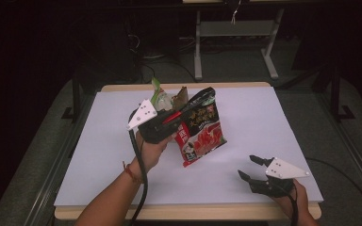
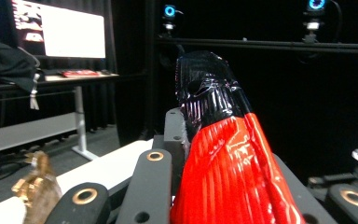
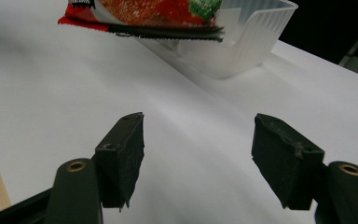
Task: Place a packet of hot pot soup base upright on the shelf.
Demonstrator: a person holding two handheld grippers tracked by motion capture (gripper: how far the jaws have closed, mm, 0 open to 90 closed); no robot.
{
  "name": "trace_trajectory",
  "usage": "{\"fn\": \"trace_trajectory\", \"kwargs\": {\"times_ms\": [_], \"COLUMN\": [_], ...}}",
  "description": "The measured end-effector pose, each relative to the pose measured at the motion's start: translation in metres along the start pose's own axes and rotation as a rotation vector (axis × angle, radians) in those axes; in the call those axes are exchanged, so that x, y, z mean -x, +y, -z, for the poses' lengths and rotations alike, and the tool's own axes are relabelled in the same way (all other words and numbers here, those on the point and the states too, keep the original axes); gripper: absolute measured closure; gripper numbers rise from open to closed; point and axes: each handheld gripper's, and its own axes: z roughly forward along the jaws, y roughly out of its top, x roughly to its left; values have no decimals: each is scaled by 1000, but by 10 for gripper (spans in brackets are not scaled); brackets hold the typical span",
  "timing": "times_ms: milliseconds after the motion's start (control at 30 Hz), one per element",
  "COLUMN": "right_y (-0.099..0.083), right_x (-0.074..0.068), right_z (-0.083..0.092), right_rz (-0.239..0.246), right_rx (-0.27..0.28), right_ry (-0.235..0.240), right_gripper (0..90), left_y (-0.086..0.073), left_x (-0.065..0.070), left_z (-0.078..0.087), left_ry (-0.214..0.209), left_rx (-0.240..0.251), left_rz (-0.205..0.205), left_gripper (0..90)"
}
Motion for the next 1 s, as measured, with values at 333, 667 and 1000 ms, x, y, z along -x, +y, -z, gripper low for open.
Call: {"fn": "trace_trajectory", "kwargs": {"times_ms": [333, 667, 1000], "right_y": [-3, -3, -4], "right_x": [5, 6, 8], "right_z": [1, 1, 3], "right_rz": [-14, -16, -19], "right_rx": [-10, -14, -17], "right_ry": [-20, -22, -21], "right_gripper": [334, 341, 357], "left_y": [4, 17, 24], "left_x": [-9, -18, -33], "left_z": [-9, -15, -37], "left_ry": [73, 119, 233], "left_rx": [-6, 22, 17], "left_rz": [-7, -12, -12], "left_gripper": [778, 777, 777]}}
